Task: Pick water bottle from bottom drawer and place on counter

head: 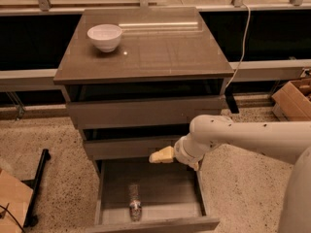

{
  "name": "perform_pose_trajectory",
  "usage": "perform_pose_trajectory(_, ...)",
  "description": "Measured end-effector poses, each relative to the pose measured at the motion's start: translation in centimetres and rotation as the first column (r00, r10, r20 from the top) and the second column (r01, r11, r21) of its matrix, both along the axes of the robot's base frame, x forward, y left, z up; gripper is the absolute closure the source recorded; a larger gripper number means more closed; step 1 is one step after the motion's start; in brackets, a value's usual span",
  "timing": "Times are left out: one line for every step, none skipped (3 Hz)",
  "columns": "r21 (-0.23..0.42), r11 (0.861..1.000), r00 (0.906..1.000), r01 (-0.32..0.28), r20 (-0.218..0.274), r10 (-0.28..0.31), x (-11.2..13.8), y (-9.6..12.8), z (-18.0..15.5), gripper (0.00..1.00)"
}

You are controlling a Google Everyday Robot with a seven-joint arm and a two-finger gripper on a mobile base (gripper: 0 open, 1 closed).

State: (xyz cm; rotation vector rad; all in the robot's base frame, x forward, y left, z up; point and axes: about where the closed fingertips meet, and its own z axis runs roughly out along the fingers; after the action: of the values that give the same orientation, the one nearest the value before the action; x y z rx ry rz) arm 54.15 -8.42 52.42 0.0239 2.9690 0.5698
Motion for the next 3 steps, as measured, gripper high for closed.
perform_pose_trajectory(0.061,0.997,0.999,0.04,-0.024,-0.039,0.3,0.8,-1.6,0.0)
perform_pose_trajectory(0.238,0.966,0.9946,0.101,0.002,-0.104,1.6,2.8,-4.8,0.0)
perform_pose_trajectory(0.392,0.912,0.9888,0.123,0.03,-0.146,3.3,4.5,-8.3,0.0)
